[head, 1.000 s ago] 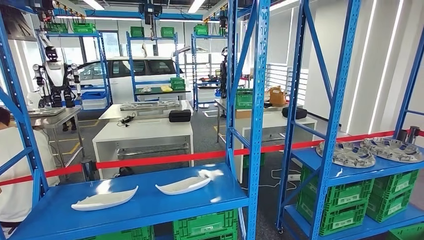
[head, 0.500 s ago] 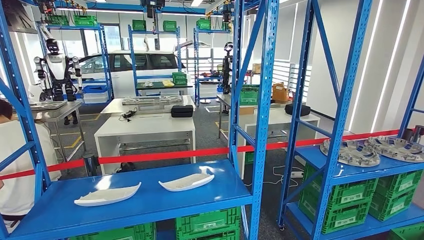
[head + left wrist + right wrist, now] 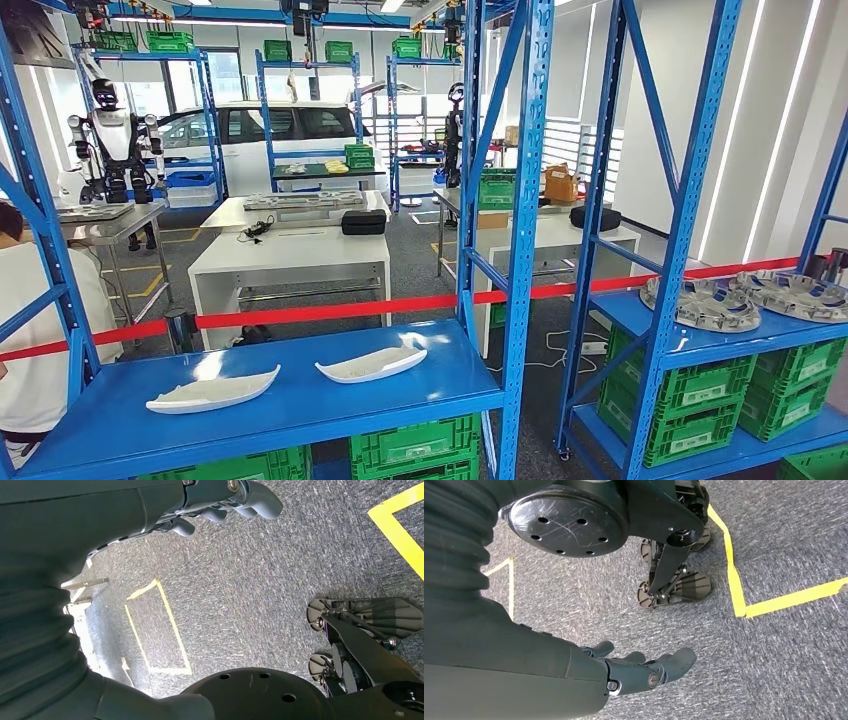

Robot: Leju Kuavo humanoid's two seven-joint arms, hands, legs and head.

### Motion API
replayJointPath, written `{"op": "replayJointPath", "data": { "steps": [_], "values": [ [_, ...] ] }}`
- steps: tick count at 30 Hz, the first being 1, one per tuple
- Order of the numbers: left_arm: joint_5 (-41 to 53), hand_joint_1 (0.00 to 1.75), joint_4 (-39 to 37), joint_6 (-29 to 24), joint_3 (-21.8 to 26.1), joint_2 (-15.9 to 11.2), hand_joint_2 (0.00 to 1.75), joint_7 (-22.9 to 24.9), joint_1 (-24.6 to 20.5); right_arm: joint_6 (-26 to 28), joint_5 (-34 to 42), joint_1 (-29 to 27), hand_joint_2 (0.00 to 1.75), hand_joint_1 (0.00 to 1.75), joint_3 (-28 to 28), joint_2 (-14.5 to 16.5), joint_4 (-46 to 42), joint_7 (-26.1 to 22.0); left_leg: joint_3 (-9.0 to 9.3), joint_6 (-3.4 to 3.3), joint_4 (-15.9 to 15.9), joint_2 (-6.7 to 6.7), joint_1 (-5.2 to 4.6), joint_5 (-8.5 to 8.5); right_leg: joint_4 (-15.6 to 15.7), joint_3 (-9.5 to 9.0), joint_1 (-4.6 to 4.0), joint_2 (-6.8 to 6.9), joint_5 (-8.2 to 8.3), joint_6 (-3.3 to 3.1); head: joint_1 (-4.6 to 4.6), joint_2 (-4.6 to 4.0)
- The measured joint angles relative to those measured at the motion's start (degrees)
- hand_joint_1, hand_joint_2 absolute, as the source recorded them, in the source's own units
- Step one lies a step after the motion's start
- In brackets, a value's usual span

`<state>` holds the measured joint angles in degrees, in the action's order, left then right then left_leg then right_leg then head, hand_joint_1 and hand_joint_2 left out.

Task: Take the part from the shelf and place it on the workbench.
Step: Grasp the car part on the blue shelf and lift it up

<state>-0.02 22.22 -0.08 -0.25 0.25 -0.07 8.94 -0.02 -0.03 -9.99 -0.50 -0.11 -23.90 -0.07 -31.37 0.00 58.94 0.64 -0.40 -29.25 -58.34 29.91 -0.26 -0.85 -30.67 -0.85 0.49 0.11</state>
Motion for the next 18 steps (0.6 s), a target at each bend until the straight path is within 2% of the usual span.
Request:
{"op": "replayJointPath", "data": {
  "steps": [5, 13, 17, 18],
  "values": [
    [0.39, 0.00, -0.07, -0.29, -0.06, 0.34, 1.75, -0.28, -0.85, 0.15, -2.96, 0.63, 1.75, 0.00, -3.07, 0.03, 0.43, -0.25, 0.19, 0.01, -0.04, 0.02, 0.00, 0.00, 0.01, -0.06, 0.00, 0.01, 0.00, -0.01, -0.01, 0.00],
    [2.58, 0.00, -1.03, -2.31, -0.06, 1.24, 1.75, -1.39, -2.21, 1.15, -15.07, 2.47, 1.75, 0.00, -13.10, 0.25, 1.70, -1.57, 0.20, 0.01, -0.06, 0.02, -0.01, 0.00, 0.02, -0.09, 0.02, 0.01, -0.01, -0.01, -0.01, 0.00],
    [3.72, 0.00, -1.90, -3.39, -0.06, 1.80, 0.00, -1.94, -3.09, 1.62, -21.45, 3.51, 0.00, 0.00, -19.21, 0.72, 2.55, -2.31, 0.27, 0.01, -0.06, 0.02, -0.01, 0.00, 0.02, -0.10, 0.02, 0.01, 0.00, 0.00, -0.01, 0.00],
    [4.00, 0.00, -2.16, -3.65, -0.06, 1.94, 0.00, -2.10, -3.32, 1.76, -23.04, 3.80, 0.44, 0.00, -20.79, 0.85, 2.77, -2.52, 0.30, 0.01, -0.06, 0.02, -0.01, 0.00, 0.02, -0.11, 0.02, 0.01, 0.00, 0.00, -0.01, 0.00]
  ]
}}
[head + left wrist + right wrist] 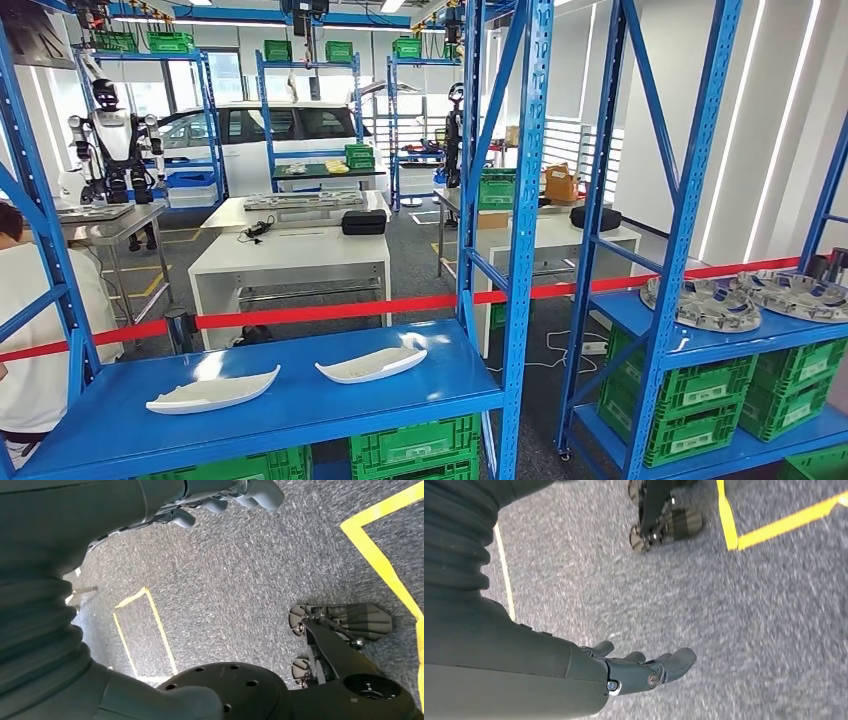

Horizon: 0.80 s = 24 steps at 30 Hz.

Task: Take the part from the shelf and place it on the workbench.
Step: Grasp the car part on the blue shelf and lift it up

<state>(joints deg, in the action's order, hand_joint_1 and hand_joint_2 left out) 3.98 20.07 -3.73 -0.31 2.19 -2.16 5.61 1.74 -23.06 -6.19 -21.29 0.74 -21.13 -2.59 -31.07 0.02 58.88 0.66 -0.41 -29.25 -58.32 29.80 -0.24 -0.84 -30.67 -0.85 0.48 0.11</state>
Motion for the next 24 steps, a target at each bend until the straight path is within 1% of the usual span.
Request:
{"op": "replayJointPath", "data": {
  "steps": [3, 5, 9, 17, 21, 24],
  "values": [
    [0.85, 0.00, -0.72, -0.74, 0.00, 0.39, 0.00, -0.52, -0.64, 0.48, -4.59, 0.80, 1.75, 0.00, -4.43, 0.31, 0.64, -0.71, 0.05, 0.00, 0.00, 0.00, 0.00, 0.00, 0.00, -0.01, 0.00, 0.00, 0.00, 0.00, 0.00, 0.00],
    [1.42, 0.00, -1.15, -1.20, 0.00, 0.65, 0.00, -0.85, -1.00, 0.85, -7.65, 1.26, 1.75, 0.00, -7.27, 0.49, 1.02, -1.28, 0.05, 0.00, 0.00, 0.00, 0.00, 0.00, 0.00, -0.01, 0.00, 0.00, 0.00, 0.00, 0.01, 0.00],
    [2.55, 0.00, -2.09, -2.18, 0.07, 1.08, 0.00, -1.61, -1.81, 1.92, -13.86, 2.24, 0.00, 0.00, -13.25, 0.88, 1.89, -2.78, 0.05, 0.00, 0.00, 0.00, 0.00, 0.00, 0.00, -0.01, 0.00, 0.00, 0.00, 0.00, 0.01, 0.00],
    [4.79, 0.00, -3.84, -4.18, 0.37, 1.29, 0.00, -3.76, -3.52, 4.91, -25.75, 4.87, 0.00, 0.00, -23.90, 1.07, 3.10, -8.03, 0.06, 0.00, 0.00, -0.01, 0.00, 0.01, 0.00, -0.10, 0.00, 0.01, 0.01, 0.00, 0.00, 0.00],
    [6.12, 0.00, -4.29, -5.13, 0.42, 1.20, 0.00, -4.46, -4.08, 6.17, -30.77, 6.82, 0.00, 0.00, -26.76, 0.52, 3.14, -11.56, 0.03, 0.00, -0.01, 0.00, -0.01, 0.01, 0.00, -0.18, 0.00, 0.01, 0.01, 0.00, 0.00, 0.00],
    [7.31, 0.00, -4.74, -5.91, 0.46, 0.87, 0.00, -4.87, -4.87, 7.10, -34.67, 9.51, 0.00, 0.00, -28.78, -0.36, 2.96, -14.91, 0.02, 0.00, -0.01, 0.00, -0.01, 0.02, 0.00, -0.23, 0.01, 0.02, 0.02, 0.01, 0.00, 0.00]
  ]
}}
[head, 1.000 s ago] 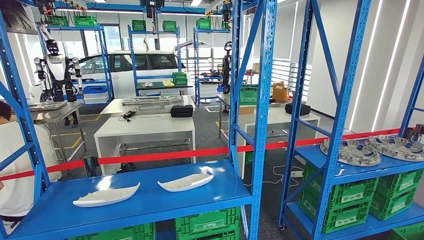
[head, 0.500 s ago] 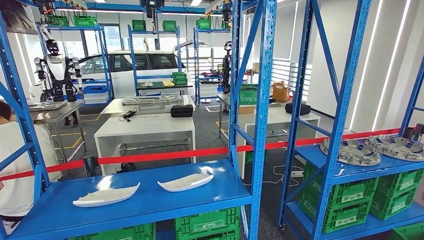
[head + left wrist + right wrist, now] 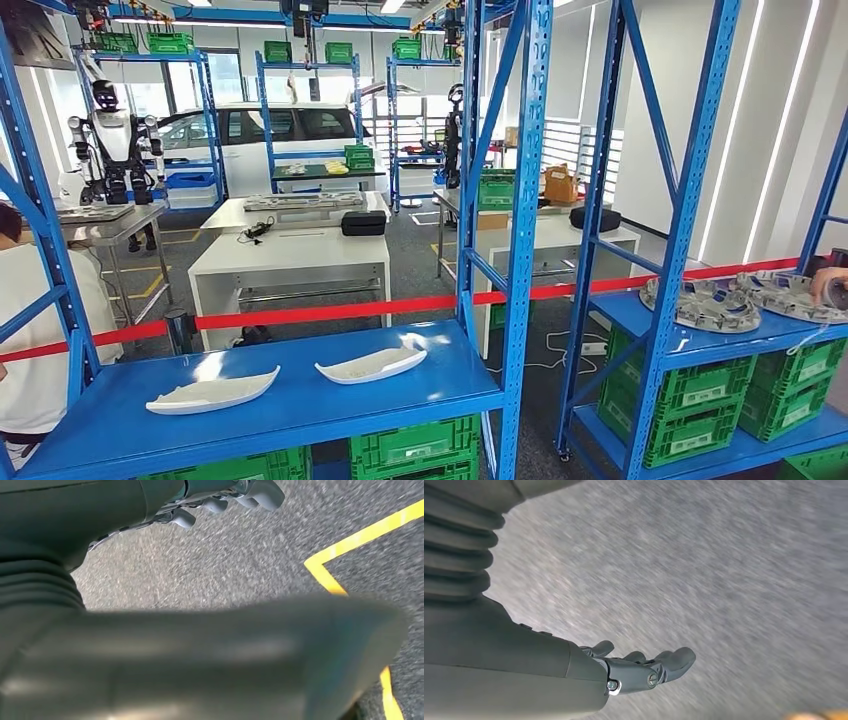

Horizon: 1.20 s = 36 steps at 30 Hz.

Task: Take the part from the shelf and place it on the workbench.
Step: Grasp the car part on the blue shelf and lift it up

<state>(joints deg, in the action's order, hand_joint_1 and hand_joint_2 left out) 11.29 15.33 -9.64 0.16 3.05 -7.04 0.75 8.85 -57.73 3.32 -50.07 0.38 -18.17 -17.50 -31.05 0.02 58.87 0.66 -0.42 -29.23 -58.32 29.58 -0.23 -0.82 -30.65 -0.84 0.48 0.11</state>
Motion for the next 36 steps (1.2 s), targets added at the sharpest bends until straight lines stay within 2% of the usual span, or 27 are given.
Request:
{"op": "replayJointPath", "data": {
  "steps": [6, 12, 23, 30, 33, 36],
  "values": [
    [2.38, 0.00, -0.94, -1.55, 0.48, -1.24, 0.00, -1.01, -1.91, 1.01, -6.55, 6.22, 0.00, 0.00, 0.36, -1.67, -3.83, -6.90, 0.13, 0.02, 0.01, 0.02, 0.00, 0.07, 0.00, -0.07, 0.01, 0.01, 0.09, 0.07, -0.02, -0.01],
    [4.62, 0.00, -1.64, -2.40, 1.14, -2.57, 0.00, -1.36, -3.59, 0.93, -9.49, 11.53, 0.00, 0.00, 6.34, -3.46, -10.15, -10.71, 0.25, 0.02, 0.01, 0.07, 0.00, 0.15, 0.00, -0.08, 0.01, 0.02, 0.15, 0.12, -0.06, 0.00],
    [8.51, 0.00, -2.59, -3.14, 2.45, -4.32, 0.00, -1.57, -6.15, -0.25, -8.98, 17.23, 0.00, 0.00, 23.07, -7.00, -21.76, -12.86, 0.26, 0.04, 0.01, 0.07, 0.00, 0.19, 0.00, -0.07, 0.01, 0.00, 0.16, 0.12, -0.08, 0.00],
    [9.80, 0.00, -3.06, -3.42, 2.58, -4.82, 0.00, -1.61, -6.85, -0.61, -8.86, 18.63, 0.00, 0.00, 28.95, -8.21, -25.38, -14.06, 0.22, 0.04, 0.01, 0.08, 0.00, 0.19, 0.00, -0.06, 0.01, 0.01, 0.17, 0.11, -0.07, 0.00],
    [10.79, 0.00, -3.19, -3.02, 2.60, -5.13, 0.00, -1.21, -7.27, -2.13, -10.11, 19.75, 0.00, 0.00, 32.99, -8.94, -27.64, -14.09, 0.21, 0.04, 0.01, 0.06, 0.00, 0.20, 0.00, -0.04, 0.02, 0.00, 0.19, 0.10, -0.07, 0.00],
    [11.80, 0.00, -3.29, -2.42, 2.64, -5.54, 0.00, -0.27, -7.88, -4.62, -10.71, 21.28, 0.00, 0.00, 39.45, -9.92, -31.48, -12.81, 0.23, 0.06, 0.00, 0.05, 0.00, 0.22, 0.00, -0.04, 0.01, 0.00, 0.20, 0.09, -0.07, 0.00]
  ]
}}
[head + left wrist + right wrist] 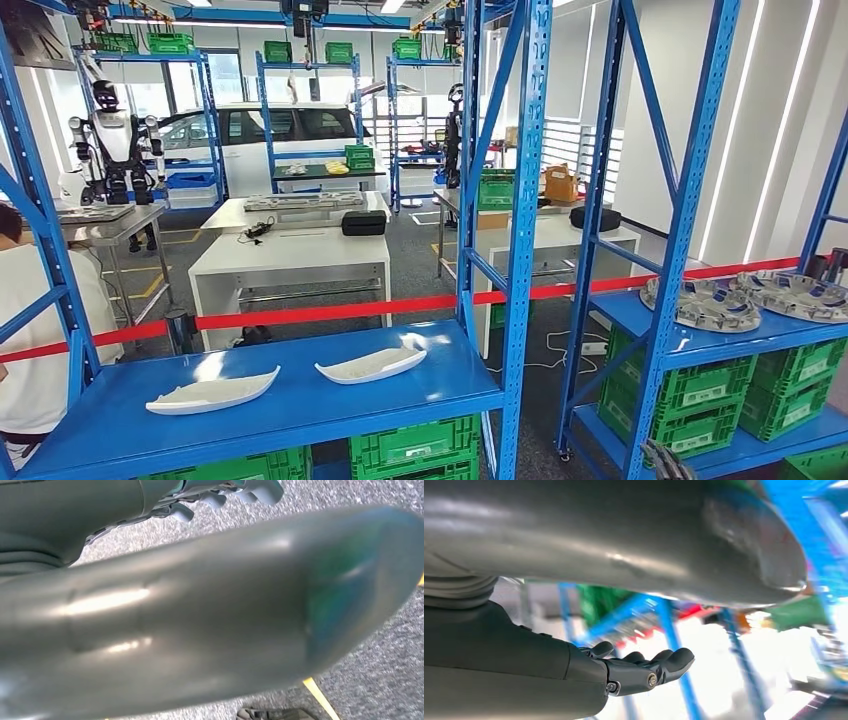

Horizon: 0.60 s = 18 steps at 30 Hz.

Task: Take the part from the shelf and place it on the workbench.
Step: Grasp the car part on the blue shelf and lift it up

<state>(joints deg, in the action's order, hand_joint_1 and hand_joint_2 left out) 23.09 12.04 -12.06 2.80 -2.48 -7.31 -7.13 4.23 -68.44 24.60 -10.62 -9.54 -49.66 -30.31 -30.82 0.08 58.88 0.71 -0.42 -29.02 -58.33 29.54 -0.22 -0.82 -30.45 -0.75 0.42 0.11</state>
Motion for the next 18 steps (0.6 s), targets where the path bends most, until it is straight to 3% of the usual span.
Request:
{"op": "replayJointPath", "data": {
  "steps": [5, 11, 18],
  "values": [
    [0.16, 0.00, -0.13, 0.60, 0.89, -0.22, 0.00, 0.16, -0.09, 0.18, -2.90, 3.90, 0.00, 0.00, 11.69, -0.84, -4.26, 1.96, -0.05, 0.04, -0.03, -0.01, 0.01, 0.04, -0.04, -0.06, -0.01, -0.02, 0.03, -0.03, 0.00, 0.00],
    [0.35, 0.00, -0.25, 1.20, 2.04, 0.63, 0.00, -0.17, -0.02, 0.97, -4.69, 11.21, 0.00, 0.00, 27.94, 0.47, -7.20, 7.01, -0.07, 0.16, -0.04, 0.11, 0.02, 0.19, -0.06, -0.11, -0.03, 0.04, 0.12, -0.14, 0.00, 0.00],
    [0.98, 0.00, -0.43, 1.67, 3.13, 0.99, 0.00, -0.06, 0.19, 2.59, -2.85, 13.71, 0.00, 0.00, 36.14, 0.48, -8.90, 8.10, -0.16, 0.14, -0.05, 0.28, 0.02, 0.24, -0.05, -0.13, -0.02, 0.25, 0.12, -0.14, 0.01, 0.00]
  ]
}}
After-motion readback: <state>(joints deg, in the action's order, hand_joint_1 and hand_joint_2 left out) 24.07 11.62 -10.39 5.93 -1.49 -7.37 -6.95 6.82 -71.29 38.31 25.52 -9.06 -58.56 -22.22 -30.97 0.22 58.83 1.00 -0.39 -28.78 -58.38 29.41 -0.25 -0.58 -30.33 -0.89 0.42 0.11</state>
